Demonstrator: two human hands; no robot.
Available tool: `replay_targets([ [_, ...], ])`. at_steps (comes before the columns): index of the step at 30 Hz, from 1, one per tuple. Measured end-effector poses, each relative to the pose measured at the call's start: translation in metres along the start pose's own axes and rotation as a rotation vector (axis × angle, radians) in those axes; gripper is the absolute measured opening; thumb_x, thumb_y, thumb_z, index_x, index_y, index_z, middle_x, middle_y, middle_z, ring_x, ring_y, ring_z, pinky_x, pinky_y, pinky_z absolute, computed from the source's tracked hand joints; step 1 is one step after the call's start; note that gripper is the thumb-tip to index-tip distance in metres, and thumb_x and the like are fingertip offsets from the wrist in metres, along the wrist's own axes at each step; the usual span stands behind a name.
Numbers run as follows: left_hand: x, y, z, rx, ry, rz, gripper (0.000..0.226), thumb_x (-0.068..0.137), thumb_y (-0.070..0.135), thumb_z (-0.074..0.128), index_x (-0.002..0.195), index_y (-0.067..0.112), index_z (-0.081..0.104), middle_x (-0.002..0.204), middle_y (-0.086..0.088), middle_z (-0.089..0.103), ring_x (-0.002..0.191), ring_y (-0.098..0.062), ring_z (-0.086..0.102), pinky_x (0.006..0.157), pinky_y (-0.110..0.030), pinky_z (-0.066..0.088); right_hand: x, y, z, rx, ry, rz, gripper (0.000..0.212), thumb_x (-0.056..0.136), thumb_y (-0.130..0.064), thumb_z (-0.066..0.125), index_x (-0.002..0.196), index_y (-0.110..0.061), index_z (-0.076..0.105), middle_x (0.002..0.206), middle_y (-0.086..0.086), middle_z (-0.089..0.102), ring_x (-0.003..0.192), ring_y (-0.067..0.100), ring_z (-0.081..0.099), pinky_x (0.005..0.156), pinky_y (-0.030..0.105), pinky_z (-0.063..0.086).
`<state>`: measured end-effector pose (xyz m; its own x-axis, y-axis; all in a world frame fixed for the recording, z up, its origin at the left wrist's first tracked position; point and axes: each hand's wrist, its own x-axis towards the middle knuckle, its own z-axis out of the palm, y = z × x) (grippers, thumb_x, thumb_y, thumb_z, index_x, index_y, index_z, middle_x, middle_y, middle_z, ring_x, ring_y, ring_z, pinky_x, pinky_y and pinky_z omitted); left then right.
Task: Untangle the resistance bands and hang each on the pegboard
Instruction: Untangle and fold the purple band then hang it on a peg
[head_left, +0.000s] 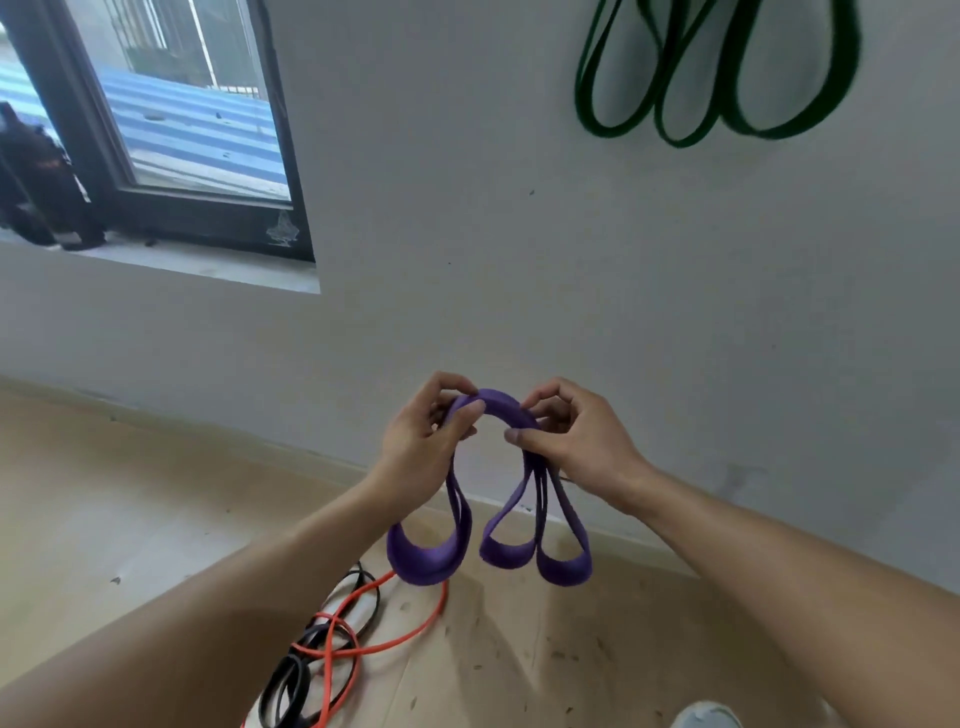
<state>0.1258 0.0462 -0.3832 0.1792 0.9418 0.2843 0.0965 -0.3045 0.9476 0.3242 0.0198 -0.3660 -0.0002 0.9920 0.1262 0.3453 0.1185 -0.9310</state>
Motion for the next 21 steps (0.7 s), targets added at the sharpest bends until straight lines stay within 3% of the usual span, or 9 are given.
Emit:
replay_targets([
  [3, 0.003, 0.01, 0.009, 0.034, 0.037, 0.044, 0.012, 0.095, 0.022, 0.07, 0.098, 0.032, 0.063, 0.088, -0.002, 0.071, 0.087, -0.025, 0.068, 0.085, -0.045, 0.054, -0.001, -0.011, -0.012, 0.037, 0.091, -0.055, 0.027, 0.08, -0.018, 0.089, 0.099, -0.024, 0.07, 0.093, -0.001, 0.078, 0.082, 0.014, 0.074, 0.069, 0.024, 0.059],
  [7, 0.011, 0.037, 0.017, 0.112, 0.045, 0.119, 0.027, 0.083, 0.028, 0.083, 0.101, 0.028, 0.063, 0.094, 0.012, 0.069, 0.083, -0.008, 0.066, 0.073, -0.024, 0.056, -0.001, -0.028, -0.029, 0.097, 0.176, -0.135, 0.024, 0.081, -0.02, 0.088, 0.098, -0.025, 0.073, 0.095, -0.004, 0.079, 0.086, 0.01, 0.074, 0.075, 0.024, 0.058],
  [11, 0.025, 0.067, 0.026, 0.112, 0.104, 0.199, 0.02, 0.084, 0.025, 0.083, 0.097, 0.026, 0.068, 0.089, 0.011, 0.071, 0.081, -0.008, 0.067, 0.068, -0.017, 0.051, -0.005, -0.047, -0.044, -0.002, 0.261, -0.245, 0.019, 0.083, -0.022, 0.086, 0.096, -0.026, 0.073, 0.092, -0.007, 0.078, 0.087, 0.011, 0.074, 0.08, 0.03, 0.06],
  [16, 0.034, 0.102, 0.042, 0.118, 0.091, 0.285, 0.011, 0.086, 0.028, 0.081, 0.091, 0.032, 0.072, 0.088, 0.018, 0.074, 0.085, -0.001, 0.07, 0.073, -0.015, 0.052, -0.012, -0.075, -0.072, -0.079, 0.37, -0.337, 0.017, 0.083, -0.026, 0.086, 0.096, -0.029, 0.075, 0.089, -0.013, 0.076, 0.082, 0.007, 0.072, 0.075, 0.022, 0.056],
  [19, 0.037, 0.121, 0.051, 0.158, 0.132, 0.339, 0.012, 0.086, 0.033, 0.08, 0.095, 0.035, 0.074, 0.092, 0.023, 0.074, 0.089, 0.003, 0.069, 0.078, -0.015, 0.053, -0.016, -0.089, -0.091, -0.317, 0.477, -0.43, 0.022, 0.084, -0.036, 0.084, 0.104, -0.029, 0.08, 0.108, -0.018, 0.074, 0.104, 0.001, 0.067, 0.095, 0.022, 0.052],
  [21, 0.042, 0.135, 0.058, 0.198, 0.179, 0.39, 0.018, 0.084, 0.039, 0.081, 0.101, 0.033, 0.076, 0.099, 0.022, 0.072, 0.092, 0.0, 0.068, 0.083, -0.024, 0.057, -0.017, -0.096, -0.103, -0.522, 0.592, -0.525, 0.027, 0.085, -0.04, 0.082, 0.107, -0.026, 0.081, 0.109, -0.014, 0.072, 0.107, 0.004, 0.063, 0.098, 0.024, 0.05],
])
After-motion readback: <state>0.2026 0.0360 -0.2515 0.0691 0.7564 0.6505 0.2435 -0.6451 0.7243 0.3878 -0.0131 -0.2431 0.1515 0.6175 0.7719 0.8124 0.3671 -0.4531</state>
